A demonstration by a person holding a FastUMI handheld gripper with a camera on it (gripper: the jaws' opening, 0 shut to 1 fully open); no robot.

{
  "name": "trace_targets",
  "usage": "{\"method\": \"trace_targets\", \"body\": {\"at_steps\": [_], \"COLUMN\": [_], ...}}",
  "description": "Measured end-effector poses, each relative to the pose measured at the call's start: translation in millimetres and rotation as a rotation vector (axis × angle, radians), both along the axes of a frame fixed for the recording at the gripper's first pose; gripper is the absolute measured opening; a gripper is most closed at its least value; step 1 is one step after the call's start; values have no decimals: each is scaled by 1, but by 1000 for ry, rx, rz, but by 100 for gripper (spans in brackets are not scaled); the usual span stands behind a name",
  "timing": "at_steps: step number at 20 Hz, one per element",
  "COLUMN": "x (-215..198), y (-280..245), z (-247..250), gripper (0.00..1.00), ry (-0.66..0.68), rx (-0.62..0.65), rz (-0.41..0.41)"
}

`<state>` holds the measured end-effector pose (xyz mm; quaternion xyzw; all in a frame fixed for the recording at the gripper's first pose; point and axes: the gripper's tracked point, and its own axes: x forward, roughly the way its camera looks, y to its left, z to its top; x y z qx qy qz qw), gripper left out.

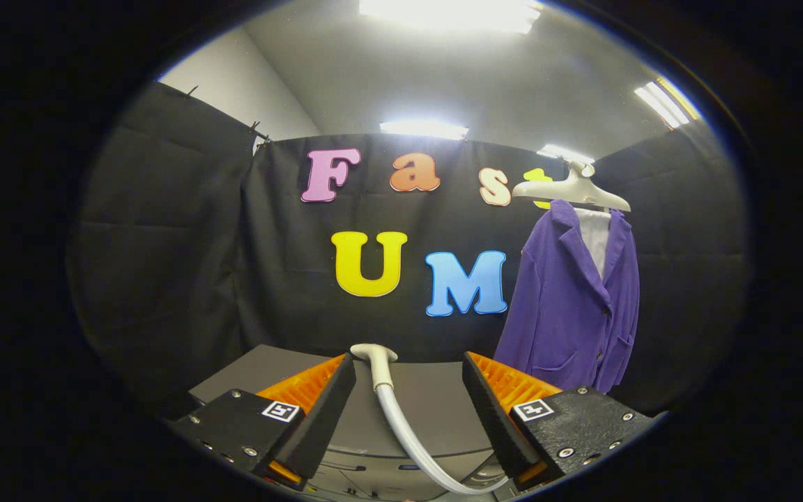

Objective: Iron the clothes twice with a garment steamer, once on the left side and once on the right side.

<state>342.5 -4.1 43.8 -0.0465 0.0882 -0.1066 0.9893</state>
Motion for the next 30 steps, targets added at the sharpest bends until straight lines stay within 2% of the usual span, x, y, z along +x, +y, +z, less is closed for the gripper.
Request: {"method": "trace_targets", "body": {"at_steps": [8,16,24,28,30], "x": [124,205,237,237,235], "y": [3,1,4,5,0], "z": [-37,-112,-181,-206,-215], "gripper": [95,95,94,87,80], "ry": [130,352,552,635,670], "rx": [34,91,153,150,130], "rz": [-27,-62,-64,-61,-67]}}
